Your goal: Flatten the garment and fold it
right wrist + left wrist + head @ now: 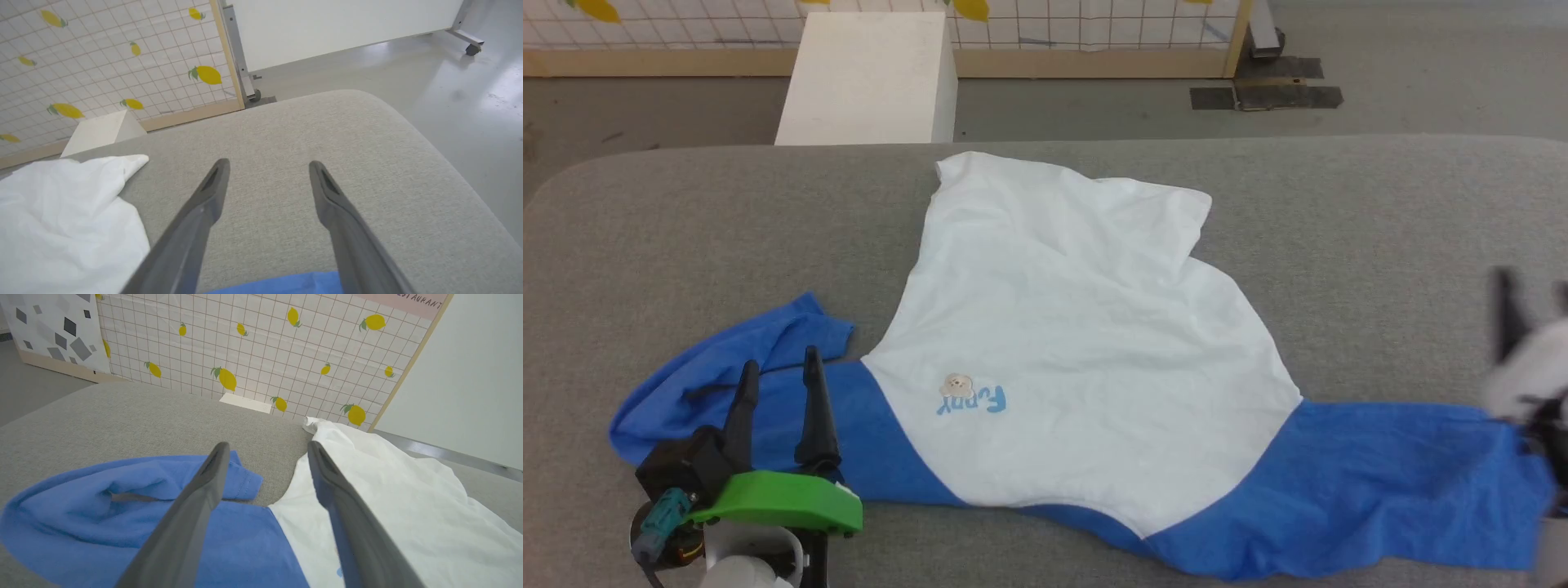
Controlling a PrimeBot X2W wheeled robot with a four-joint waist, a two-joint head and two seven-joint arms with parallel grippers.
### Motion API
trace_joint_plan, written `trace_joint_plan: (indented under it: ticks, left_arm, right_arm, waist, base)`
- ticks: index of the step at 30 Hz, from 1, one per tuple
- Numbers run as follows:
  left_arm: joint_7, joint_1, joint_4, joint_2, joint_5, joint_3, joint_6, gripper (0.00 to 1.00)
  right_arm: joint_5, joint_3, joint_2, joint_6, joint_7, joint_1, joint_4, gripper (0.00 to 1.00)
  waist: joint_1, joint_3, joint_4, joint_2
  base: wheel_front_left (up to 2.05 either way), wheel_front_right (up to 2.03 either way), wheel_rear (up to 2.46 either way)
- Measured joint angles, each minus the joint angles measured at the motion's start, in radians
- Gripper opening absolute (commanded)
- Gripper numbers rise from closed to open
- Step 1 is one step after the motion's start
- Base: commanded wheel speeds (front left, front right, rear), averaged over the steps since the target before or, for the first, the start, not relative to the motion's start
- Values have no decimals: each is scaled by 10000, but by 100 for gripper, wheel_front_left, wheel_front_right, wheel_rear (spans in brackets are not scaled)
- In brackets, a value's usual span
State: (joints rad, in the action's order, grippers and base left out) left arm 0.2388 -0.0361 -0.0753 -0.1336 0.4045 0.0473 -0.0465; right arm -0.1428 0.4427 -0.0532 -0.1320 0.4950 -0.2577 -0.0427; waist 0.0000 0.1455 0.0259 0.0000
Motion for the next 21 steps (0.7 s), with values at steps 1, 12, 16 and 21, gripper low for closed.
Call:
trace_joint_plan:
  ticks: [1,12,16,21]
  left_arm:
    - [-4,-1,12,-8,-2,27,2,100]
    - [-84,-202,-38,2,36,251,27,100]
    - [-71,-272,-151,42,105,274,107,100]
    - [17,-444,-322,94,138,311,196,100]
  right_arm:
    - [86,-648,12,-2,205,-81,280,100]
    - [1791,-3672,44,-2,2293,-2217,4038,100]
    - [2228,-4023,25,-2,3022,-2817,4836,100]
    - [2577,-4220,17,0,4027,-3383,5185,39]
  waist:
    - [0,12,55,0]
    - [0,597,1028,0]
    - [0,937,1306,0]
    - [0,1343,1594,0]
  base:
    - [0,0,0]
    - [0,0,0]
    - [0,0,0]
    - [0,0,0]
